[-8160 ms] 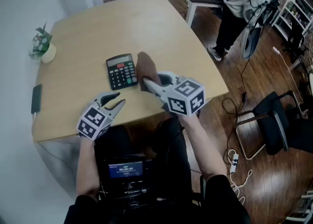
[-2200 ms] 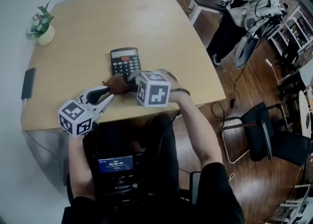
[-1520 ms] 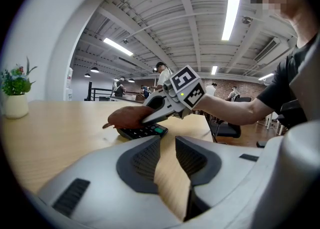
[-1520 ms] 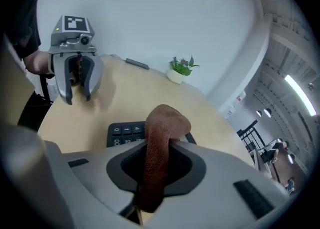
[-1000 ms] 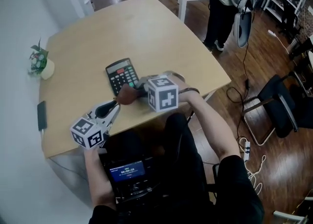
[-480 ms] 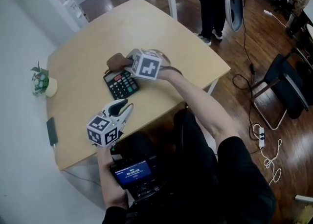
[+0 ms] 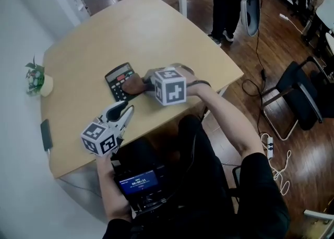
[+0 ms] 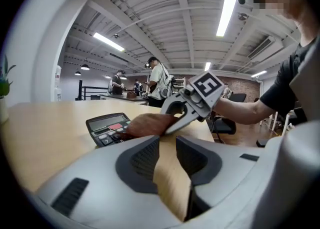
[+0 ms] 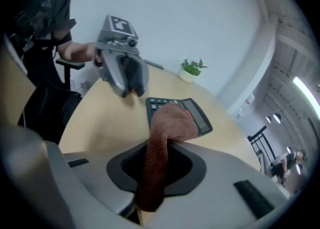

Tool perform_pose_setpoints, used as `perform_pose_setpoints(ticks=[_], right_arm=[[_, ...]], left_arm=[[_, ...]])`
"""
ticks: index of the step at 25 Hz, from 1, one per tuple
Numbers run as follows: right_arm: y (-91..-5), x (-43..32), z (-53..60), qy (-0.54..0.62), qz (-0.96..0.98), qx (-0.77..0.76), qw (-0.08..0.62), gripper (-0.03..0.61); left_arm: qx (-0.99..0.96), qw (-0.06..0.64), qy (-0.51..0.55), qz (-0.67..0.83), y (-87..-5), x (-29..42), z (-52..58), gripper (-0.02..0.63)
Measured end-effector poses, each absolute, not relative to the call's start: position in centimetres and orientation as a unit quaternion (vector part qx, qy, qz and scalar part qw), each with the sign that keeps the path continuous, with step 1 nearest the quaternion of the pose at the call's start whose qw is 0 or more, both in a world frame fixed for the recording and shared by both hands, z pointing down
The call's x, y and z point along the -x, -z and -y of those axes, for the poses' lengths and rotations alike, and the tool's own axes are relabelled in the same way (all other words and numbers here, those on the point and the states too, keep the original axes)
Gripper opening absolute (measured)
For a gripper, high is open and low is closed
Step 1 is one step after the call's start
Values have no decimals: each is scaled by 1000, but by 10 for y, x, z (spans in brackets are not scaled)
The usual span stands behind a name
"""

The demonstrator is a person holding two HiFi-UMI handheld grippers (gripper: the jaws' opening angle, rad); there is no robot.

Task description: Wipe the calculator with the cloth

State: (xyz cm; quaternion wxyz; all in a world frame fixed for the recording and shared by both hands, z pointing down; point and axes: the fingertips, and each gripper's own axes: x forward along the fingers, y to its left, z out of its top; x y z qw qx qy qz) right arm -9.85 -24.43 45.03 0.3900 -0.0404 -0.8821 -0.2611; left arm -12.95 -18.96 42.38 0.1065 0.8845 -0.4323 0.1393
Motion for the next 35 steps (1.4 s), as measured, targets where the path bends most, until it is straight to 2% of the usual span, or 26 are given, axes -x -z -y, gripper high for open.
perform_pose_setpoints(ticks=[3,6,12,19,30,32,35], right_arm=[[-456,79,215,281,863,99,408,63],[-437,83,218,265,878,101,385,63],[-381,141,322,209,931,-119,273,63],[-424,154,316,219,916,-63,331,63],[-454,82,204,272,869,127,392,63],[-445,81,209,259,878,128,382,63],[-409,104,257,209,923,36,320,63]], left_arm=[[-885,106,-135,432,-422,131,190,118],[-885,107,-135,433,-422,132,190,118],[-883,110,-128,438,-423,135,190,118],[-883,110,-128,437,-423,131,188,118],[-885,107,-132,434,-422,131,190,118],[-884,107,-131,435,-422,132,190,118],[-884,108,-129,436,-423,133,190,118]])
